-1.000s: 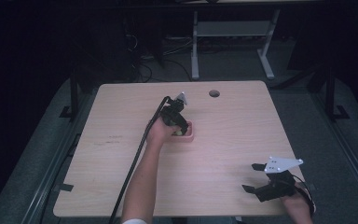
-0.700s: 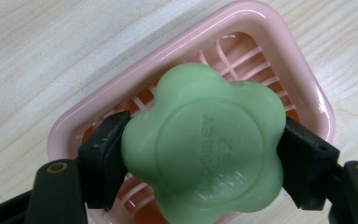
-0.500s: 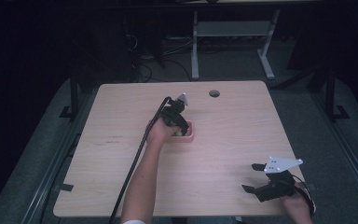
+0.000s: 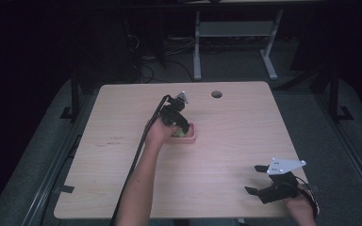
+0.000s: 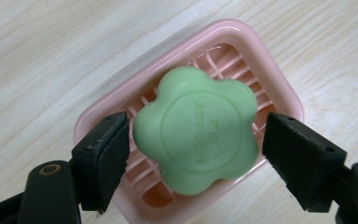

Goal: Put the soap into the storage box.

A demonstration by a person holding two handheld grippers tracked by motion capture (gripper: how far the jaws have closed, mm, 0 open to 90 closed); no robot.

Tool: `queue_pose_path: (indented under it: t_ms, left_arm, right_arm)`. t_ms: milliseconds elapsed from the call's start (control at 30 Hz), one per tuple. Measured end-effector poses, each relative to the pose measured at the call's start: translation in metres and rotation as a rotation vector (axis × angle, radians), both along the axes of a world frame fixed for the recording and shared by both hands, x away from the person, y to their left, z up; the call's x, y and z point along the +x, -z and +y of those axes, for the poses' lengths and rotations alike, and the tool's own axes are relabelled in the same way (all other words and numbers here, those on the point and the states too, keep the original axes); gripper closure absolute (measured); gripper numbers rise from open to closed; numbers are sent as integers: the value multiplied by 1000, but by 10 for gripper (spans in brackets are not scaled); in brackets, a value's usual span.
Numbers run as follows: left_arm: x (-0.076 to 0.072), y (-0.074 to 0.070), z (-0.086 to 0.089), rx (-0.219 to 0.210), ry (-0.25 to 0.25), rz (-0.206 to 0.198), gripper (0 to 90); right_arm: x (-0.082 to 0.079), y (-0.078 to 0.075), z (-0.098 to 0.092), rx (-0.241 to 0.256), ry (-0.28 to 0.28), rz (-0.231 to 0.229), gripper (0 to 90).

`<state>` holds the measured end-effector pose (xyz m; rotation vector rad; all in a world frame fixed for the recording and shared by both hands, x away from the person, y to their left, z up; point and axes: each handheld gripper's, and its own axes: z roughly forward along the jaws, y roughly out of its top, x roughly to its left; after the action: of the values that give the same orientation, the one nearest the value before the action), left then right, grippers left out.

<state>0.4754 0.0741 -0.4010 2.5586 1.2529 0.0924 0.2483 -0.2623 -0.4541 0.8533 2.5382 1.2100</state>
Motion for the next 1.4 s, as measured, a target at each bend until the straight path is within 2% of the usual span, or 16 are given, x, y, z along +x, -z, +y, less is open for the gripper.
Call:
queue_pose_path:
  t_ms: [200, 833, 900, 1033, 1400]
  left_arm:
    - [-5, -6, 4, 3, 15, -15, 225]
    - [-25, -16, 17, -26, 35, -65, 227]
    - [-28, -18, 18, -35, 38, -73, 227]
    - [-34, -22, 20, -27, 62, -76, 227]
    - [-55, -25, 26, -48, 71, -102, 229]
  right_arm:
    - [0, 0, 0, -4, -2, -4, 138]
    - [1, 2, 0, -14, 5, 9, 138]
    - [1, 2, 0, -17, 7, 9, 138]
    - [1, 2, 0, -21, 6, 11, 138]
    - [1, 3, 1, -22, 6, 10, 137]
